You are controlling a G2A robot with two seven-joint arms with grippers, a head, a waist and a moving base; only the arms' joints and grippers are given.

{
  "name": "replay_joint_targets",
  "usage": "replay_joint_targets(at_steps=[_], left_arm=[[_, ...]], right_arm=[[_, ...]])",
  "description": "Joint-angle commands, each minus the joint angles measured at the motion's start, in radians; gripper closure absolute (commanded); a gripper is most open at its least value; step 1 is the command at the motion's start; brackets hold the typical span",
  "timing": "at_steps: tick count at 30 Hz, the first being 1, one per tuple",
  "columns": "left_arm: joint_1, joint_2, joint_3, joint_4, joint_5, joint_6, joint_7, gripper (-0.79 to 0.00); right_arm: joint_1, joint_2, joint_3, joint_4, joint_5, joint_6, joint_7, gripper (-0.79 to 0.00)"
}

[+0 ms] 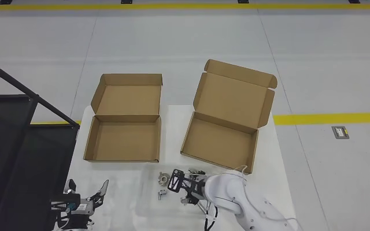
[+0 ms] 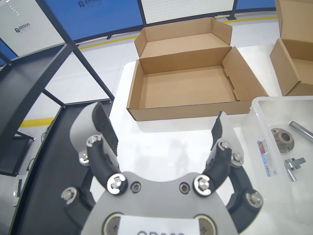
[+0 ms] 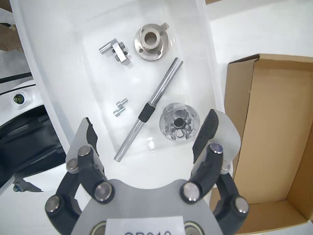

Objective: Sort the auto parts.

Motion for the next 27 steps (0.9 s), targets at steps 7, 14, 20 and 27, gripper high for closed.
replay_joint_targets(at_steps=[7, 14, 20, 27], left_arm=[[0.0, 0.0, 0.001, 0.0, 0.0, 0.0, 0.0, -0.785], [0.0, 0.0, 0.001, 0.0, 0.0, 0.0, 0.0, -0.785], [0.0, 0.0, 0.001, 0.0, 0.0, 0.0, 0.0, -0.785], [0.0, 0.0, 0.001, 0.0, 0.0, 0.0, 0.0, -0.785]], right_arm=[[0.007, -0.01, -0.003, 0.036, 0.016, 0.076, 0.032, -0.785], [0.022, -0.026, -0.029, 0.071, -0.008, 0.169, 0.055, -0.785], [0.035, -0.038, -0.042, 0.103, -0.002, 0.191, 0.049, -0.785], [0.046, -0.05, -0.05, 0.141, -0.024, 0.237, 0.033, -0.785]])
